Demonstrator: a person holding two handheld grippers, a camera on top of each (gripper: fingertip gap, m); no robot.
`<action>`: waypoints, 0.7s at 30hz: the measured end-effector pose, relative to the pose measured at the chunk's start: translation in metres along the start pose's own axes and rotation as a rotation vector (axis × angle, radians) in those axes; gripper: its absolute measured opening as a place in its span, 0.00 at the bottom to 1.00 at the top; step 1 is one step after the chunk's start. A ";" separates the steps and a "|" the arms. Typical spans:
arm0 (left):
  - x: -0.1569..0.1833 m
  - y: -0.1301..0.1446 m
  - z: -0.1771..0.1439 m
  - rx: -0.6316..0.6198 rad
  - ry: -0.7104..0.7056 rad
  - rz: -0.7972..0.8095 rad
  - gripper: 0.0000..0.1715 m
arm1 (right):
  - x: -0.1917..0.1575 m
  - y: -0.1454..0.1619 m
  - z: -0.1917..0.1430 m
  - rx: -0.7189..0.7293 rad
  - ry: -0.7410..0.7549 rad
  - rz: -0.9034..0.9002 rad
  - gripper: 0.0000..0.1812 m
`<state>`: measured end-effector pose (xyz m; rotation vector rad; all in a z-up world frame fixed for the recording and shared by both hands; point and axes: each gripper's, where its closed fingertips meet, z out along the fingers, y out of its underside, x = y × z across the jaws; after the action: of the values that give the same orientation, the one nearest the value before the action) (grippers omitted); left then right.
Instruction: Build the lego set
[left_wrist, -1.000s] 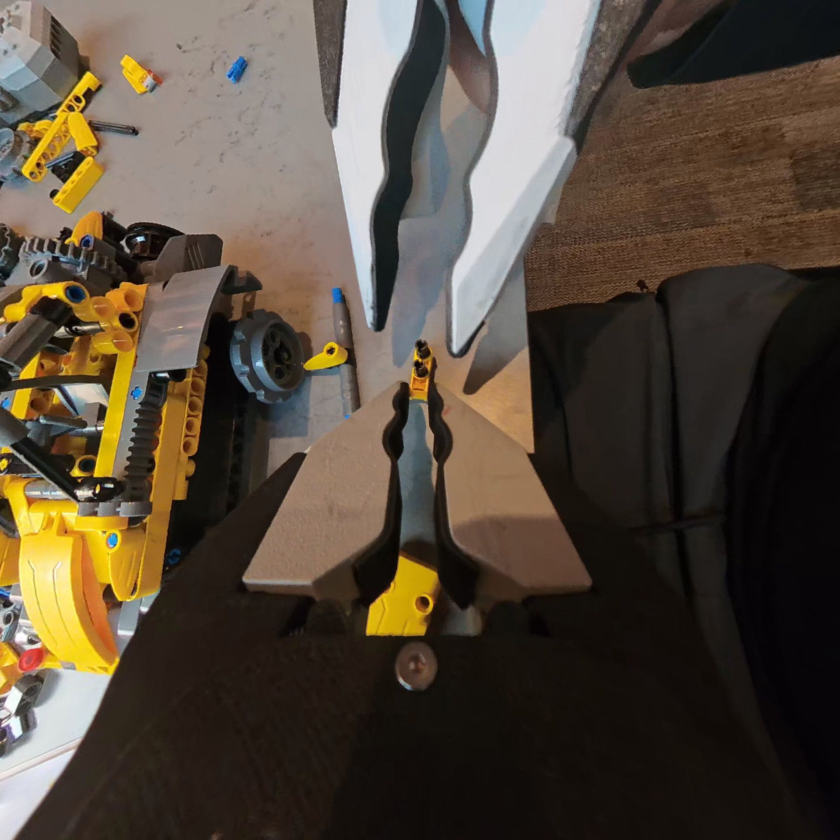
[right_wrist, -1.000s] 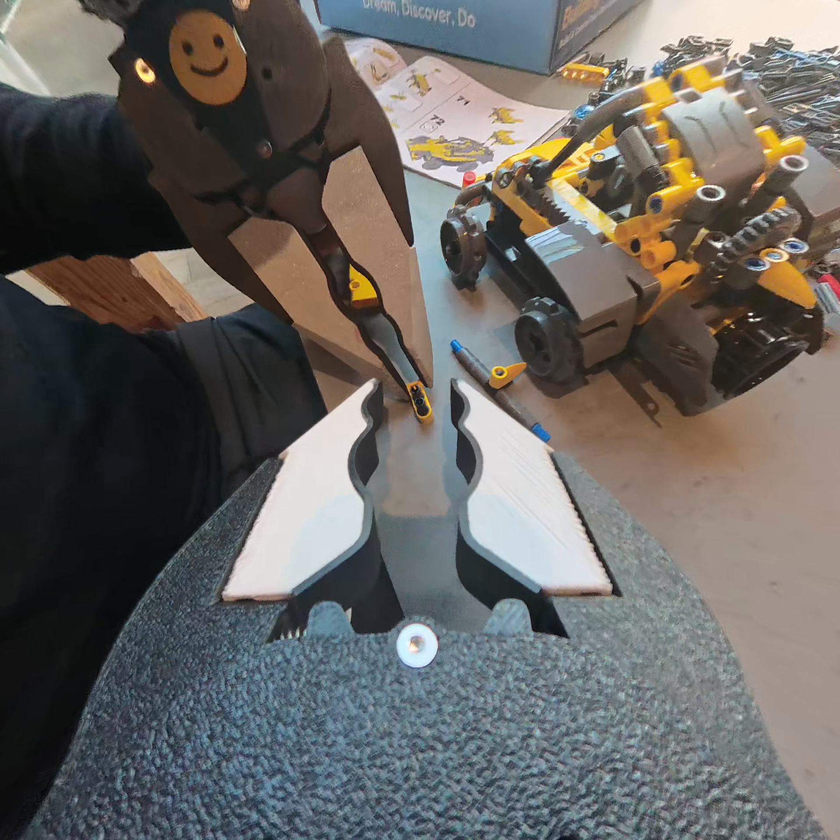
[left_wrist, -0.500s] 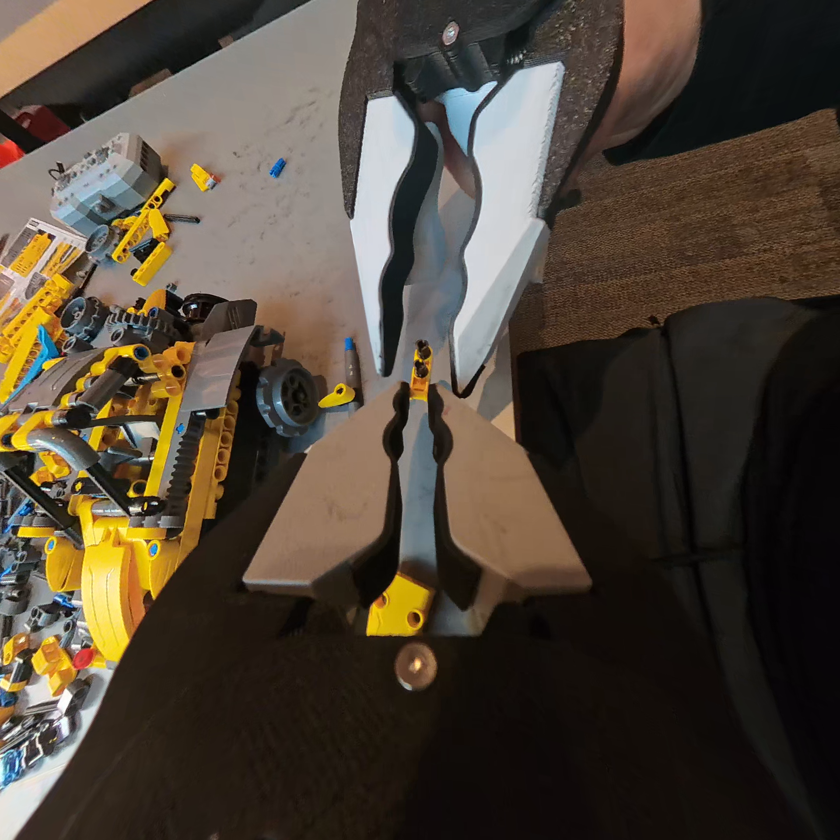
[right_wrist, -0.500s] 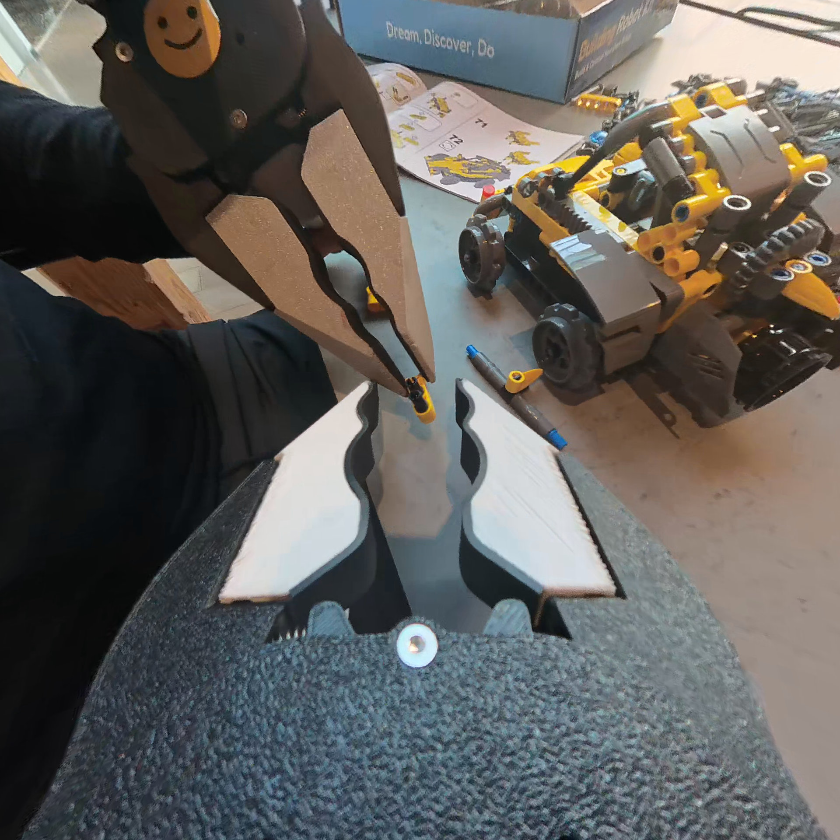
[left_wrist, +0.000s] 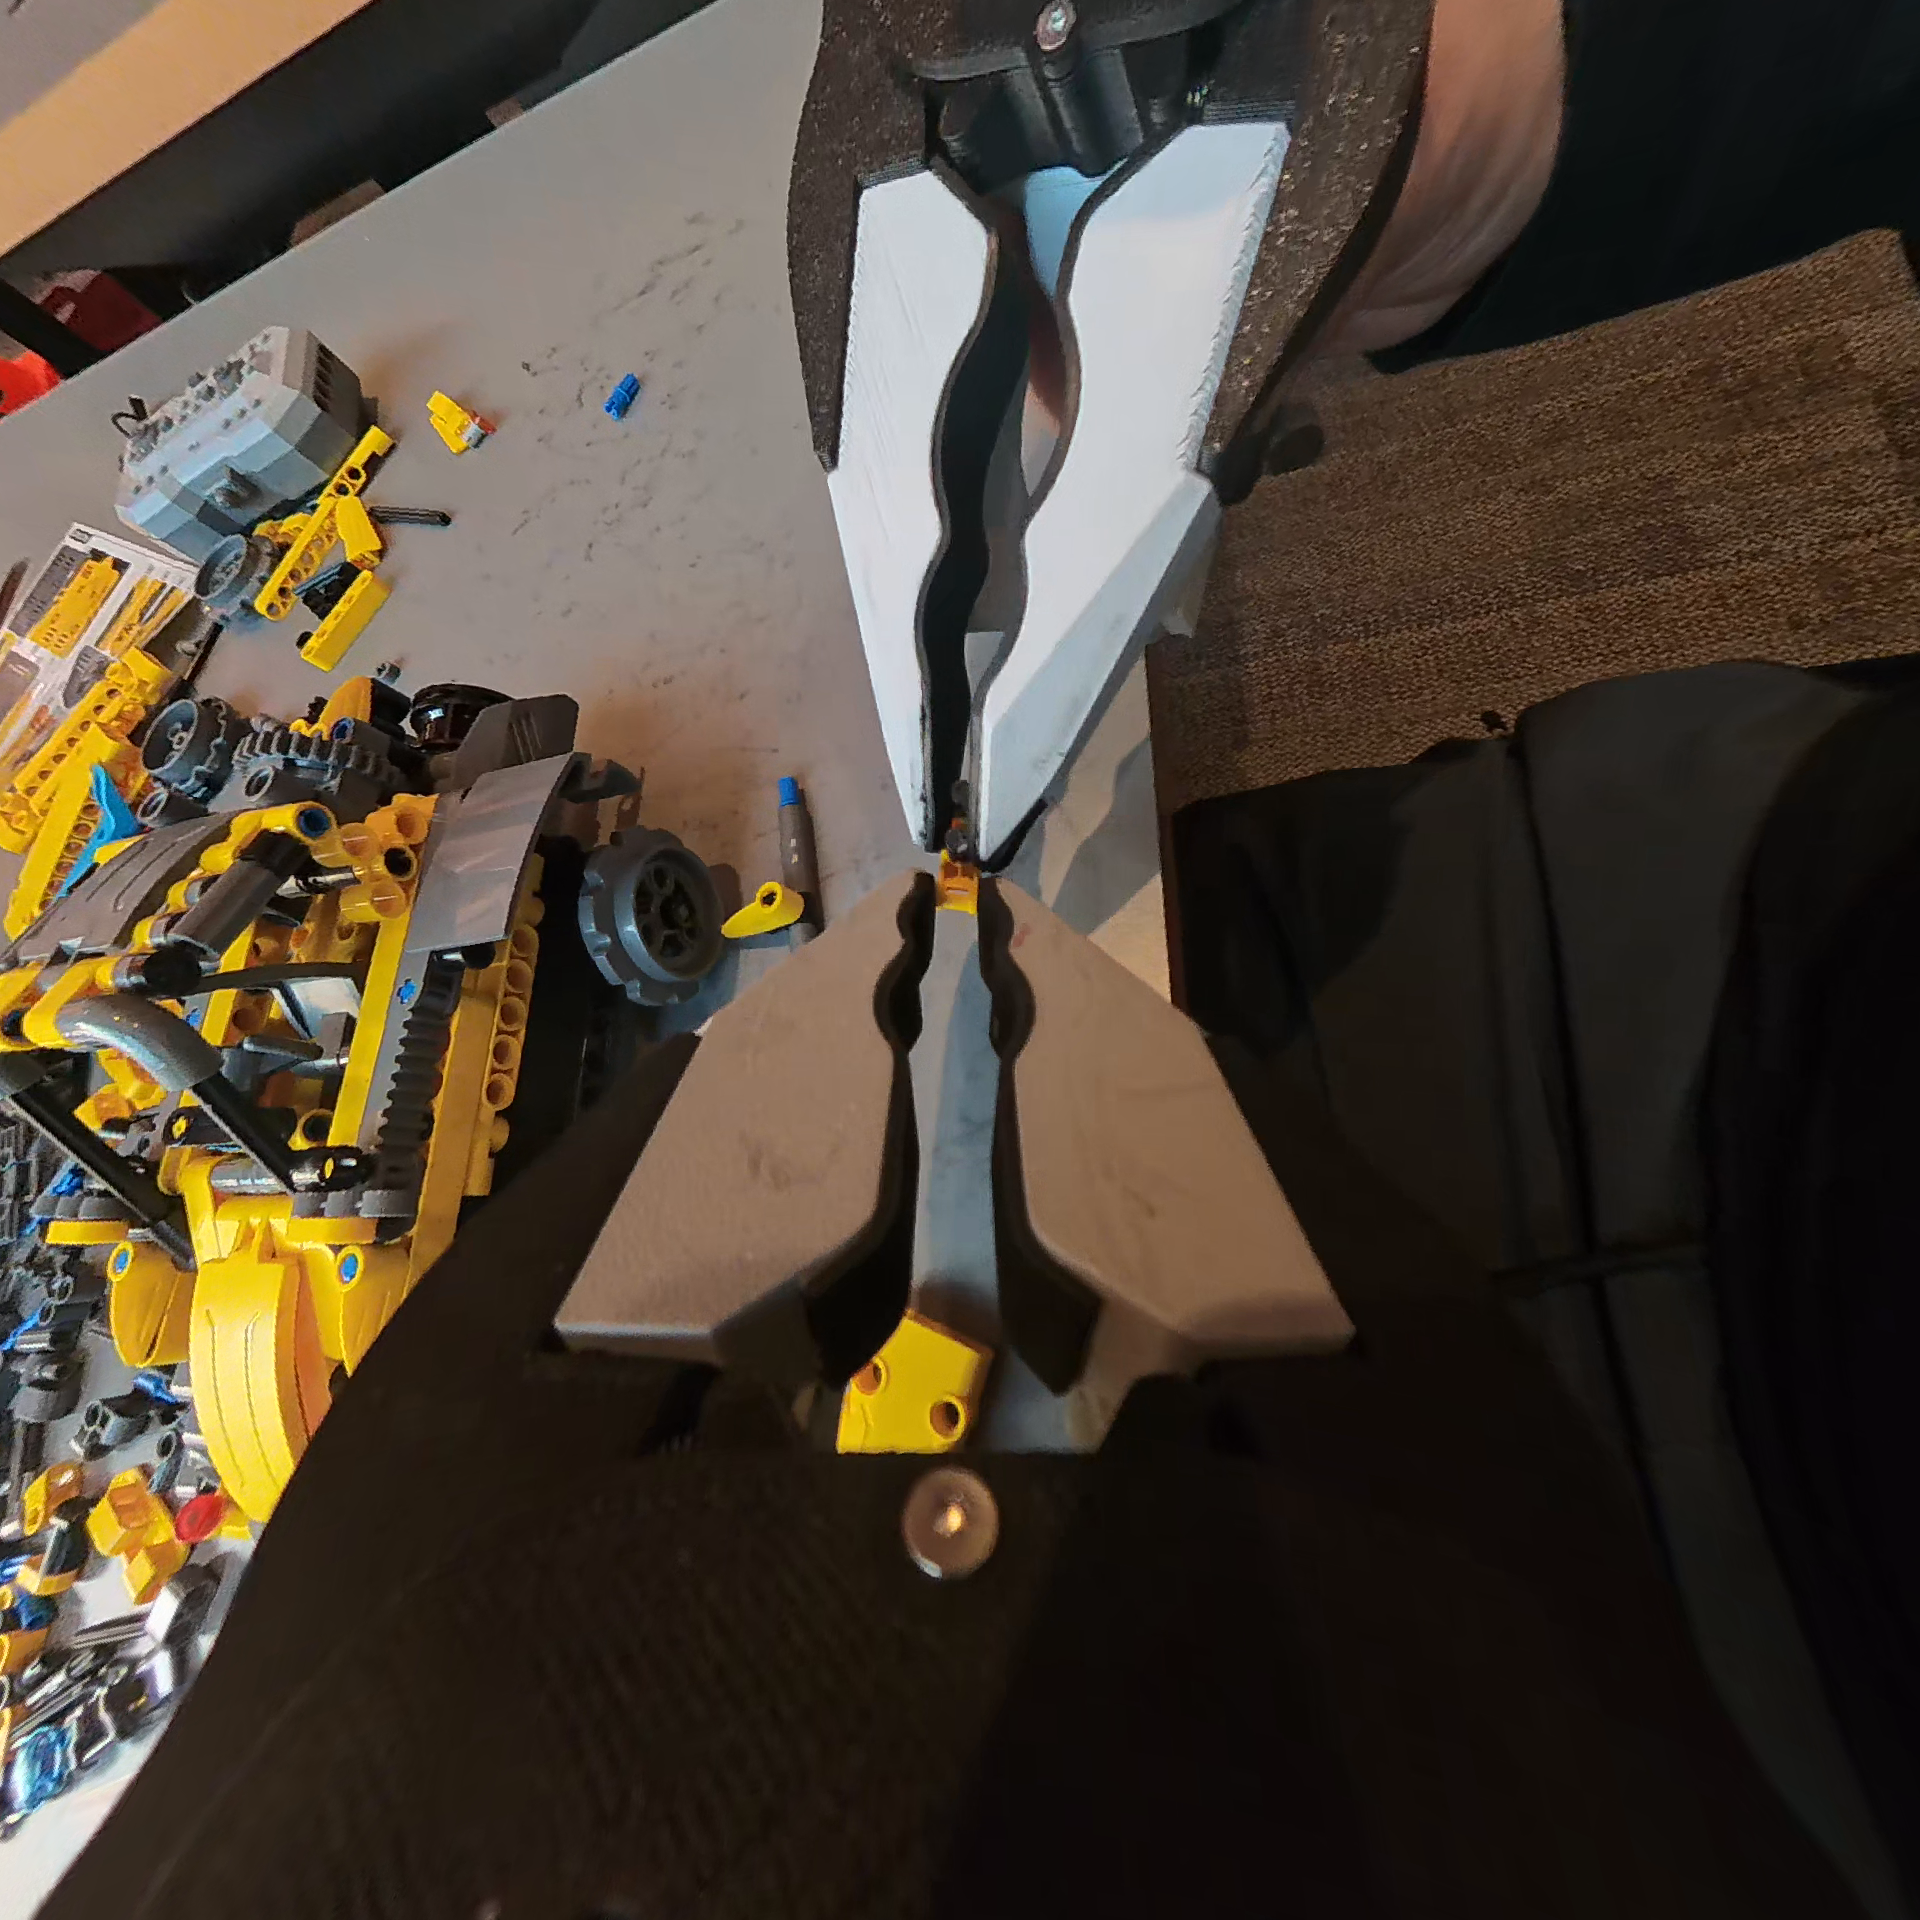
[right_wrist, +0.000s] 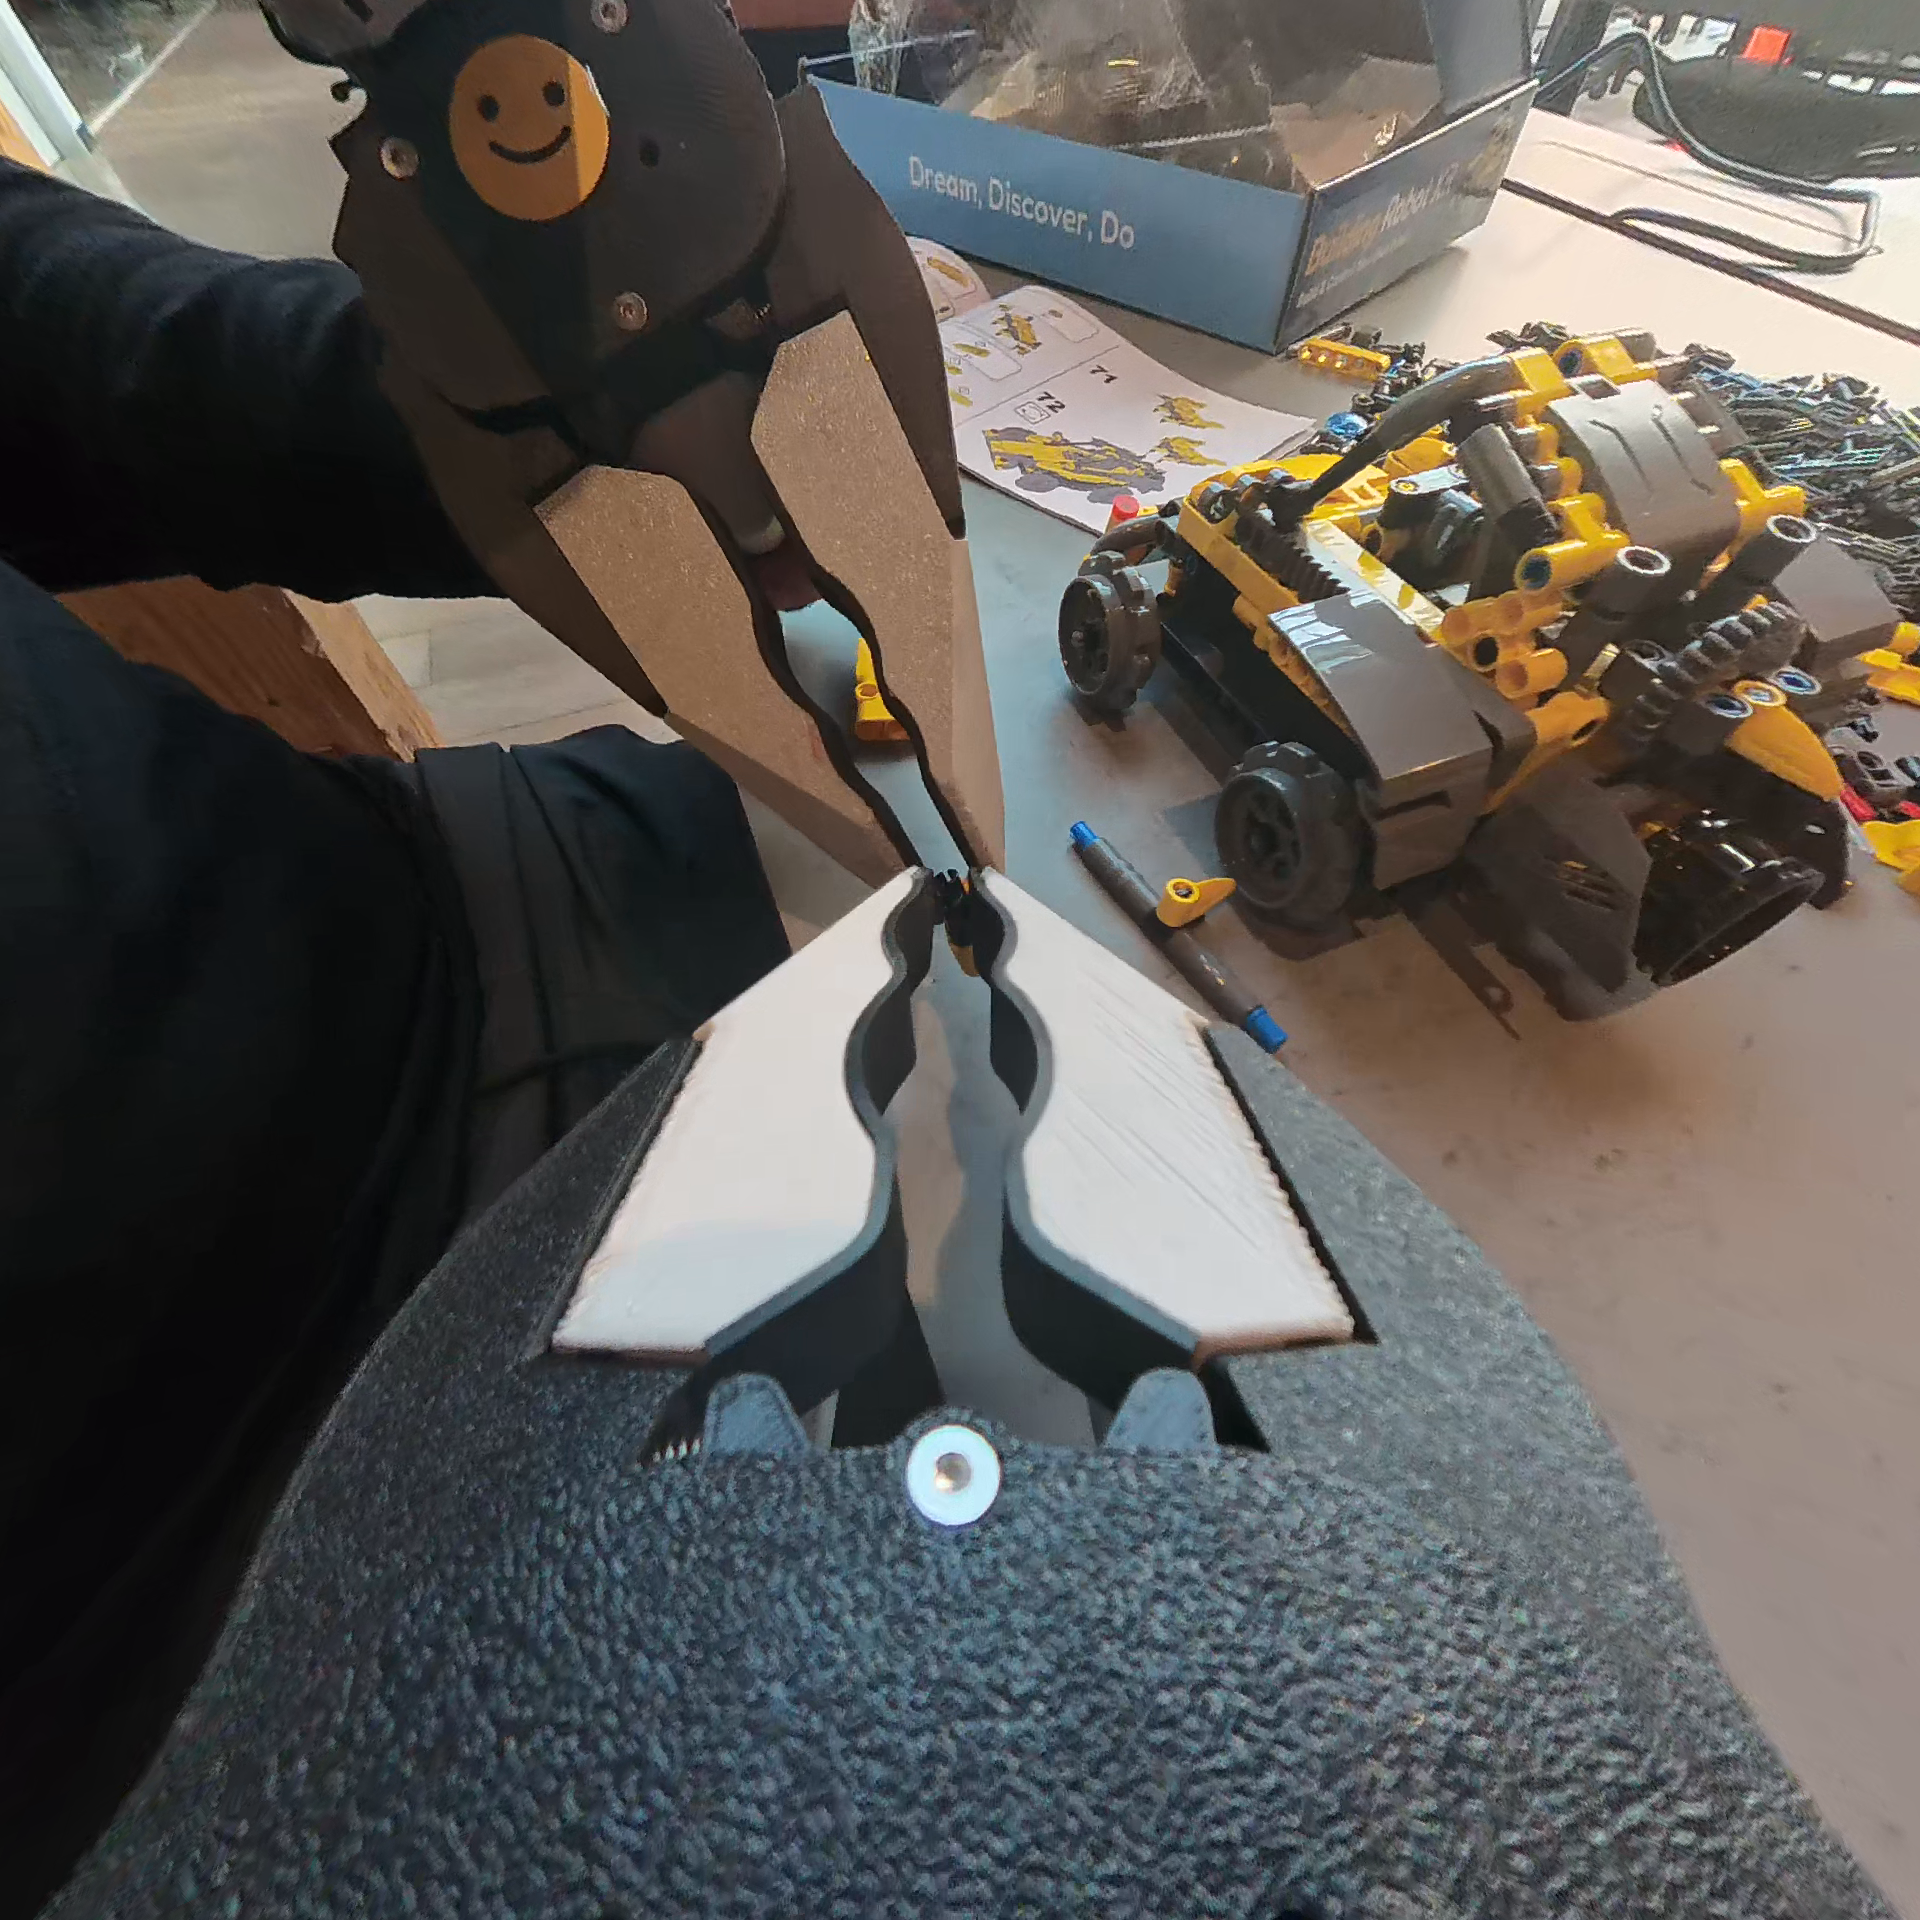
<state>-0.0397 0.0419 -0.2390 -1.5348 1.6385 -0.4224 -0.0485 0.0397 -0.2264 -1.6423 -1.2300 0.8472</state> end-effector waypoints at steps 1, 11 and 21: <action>0.000 0.000 0.000 -0.004 -0.004 0.005 0.02 | 0.000 0.000 0.000 -0.003 0.003 -0.001 0.03; -0.001 0.007 0.003 -0.037 0.029 -0.085 0.03 | 0.004 0.007 0.004 -0.052 0.013 0.033 0.03; -0.002 0.012 0.005 -0.065 0.031 -0.149 0.03 | 0.007 0.009 0.006 -0.072 0.024 0.058 0.03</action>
<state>-0.0438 0.0479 -0.2496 -1.7138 1.5805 -0.4795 -0.0483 0.0465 -0.2372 -1.7480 -1.2135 0.8244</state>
